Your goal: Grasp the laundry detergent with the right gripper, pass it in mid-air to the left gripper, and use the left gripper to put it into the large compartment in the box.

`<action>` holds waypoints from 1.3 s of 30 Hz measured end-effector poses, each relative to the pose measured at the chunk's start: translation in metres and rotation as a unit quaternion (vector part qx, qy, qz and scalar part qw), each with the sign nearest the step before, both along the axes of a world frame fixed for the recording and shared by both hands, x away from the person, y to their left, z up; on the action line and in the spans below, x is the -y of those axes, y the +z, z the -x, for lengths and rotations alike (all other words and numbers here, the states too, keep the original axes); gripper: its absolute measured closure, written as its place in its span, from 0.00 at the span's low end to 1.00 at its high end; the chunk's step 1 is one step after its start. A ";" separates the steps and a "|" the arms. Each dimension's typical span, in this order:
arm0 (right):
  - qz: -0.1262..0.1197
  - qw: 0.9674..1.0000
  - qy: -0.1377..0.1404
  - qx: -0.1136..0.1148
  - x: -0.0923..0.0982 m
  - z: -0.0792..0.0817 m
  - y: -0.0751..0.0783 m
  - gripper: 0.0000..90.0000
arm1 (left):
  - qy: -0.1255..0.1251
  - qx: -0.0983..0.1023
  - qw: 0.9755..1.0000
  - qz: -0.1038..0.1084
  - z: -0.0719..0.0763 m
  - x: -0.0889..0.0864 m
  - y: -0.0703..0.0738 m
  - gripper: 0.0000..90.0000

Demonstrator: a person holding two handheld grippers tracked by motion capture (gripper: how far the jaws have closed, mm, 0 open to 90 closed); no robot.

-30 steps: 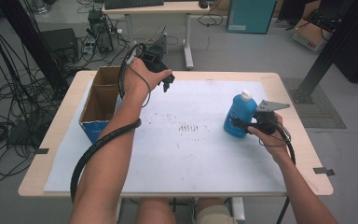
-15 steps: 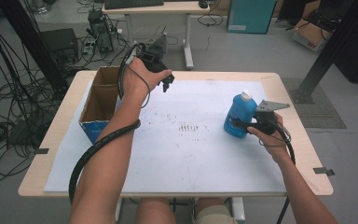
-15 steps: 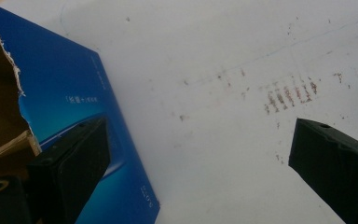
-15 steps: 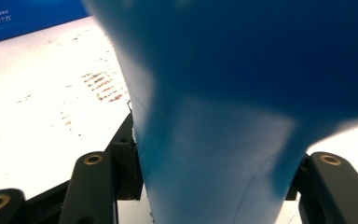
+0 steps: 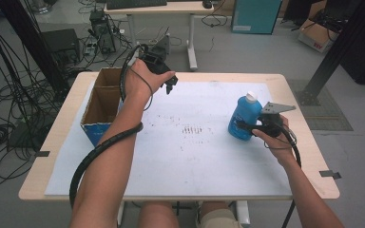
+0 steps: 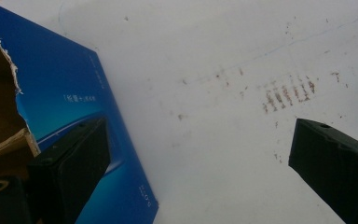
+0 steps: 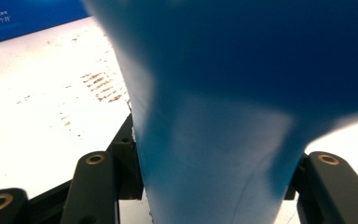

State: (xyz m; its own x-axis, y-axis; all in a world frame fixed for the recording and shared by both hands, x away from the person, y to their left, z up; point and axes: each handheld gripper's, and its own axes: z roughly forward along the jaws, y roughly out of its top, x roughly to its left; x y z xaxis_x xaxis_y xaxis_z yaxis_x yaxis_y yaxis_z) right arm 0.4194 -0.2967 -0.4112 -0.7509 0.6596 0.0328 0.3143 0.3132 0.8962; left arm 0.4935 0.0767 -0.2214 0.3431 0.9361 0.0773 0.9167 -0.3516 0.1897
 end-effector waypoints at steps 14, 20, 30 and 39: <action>-0.001 1.000 -0.001 0.002 0.000 0.000 0.000 0.49 | 0.002 0.003 1.000 0.004 0.001 -0.001 0.001 0.07; -0.001 1.000 0.000 0.003 0.000 0.000 -0.001 0.49 | -0.004 0.002 1.000 0.002 0.001 0.002 0.001 0.07; -0.001 1.000 0.000 0.004 0.000 0.000 -0.001 0.49 | 0.002 0.005 1.000 0.009 0.001 -0.001 0.003 0.07; -0.001 1.000 0.000 0.005 0.000 0.000 -0.001 0.49 | -0.001 0.005 1.000 0.009 0.004 -0.005 0.006 0.07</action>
State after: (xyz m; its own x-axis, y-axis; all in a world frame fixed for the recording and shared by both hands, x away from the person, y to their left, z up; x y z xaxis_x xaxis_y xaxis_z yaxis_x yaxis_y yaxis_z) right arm 0.4194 -0.2970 -0.4119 -0.7516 0.6591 0.0264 0.3054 0.3121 0.8996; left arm 0.4896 0.0817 -0.2156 0.3448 0.9365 0.0640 0.9139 -0.3505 0.2048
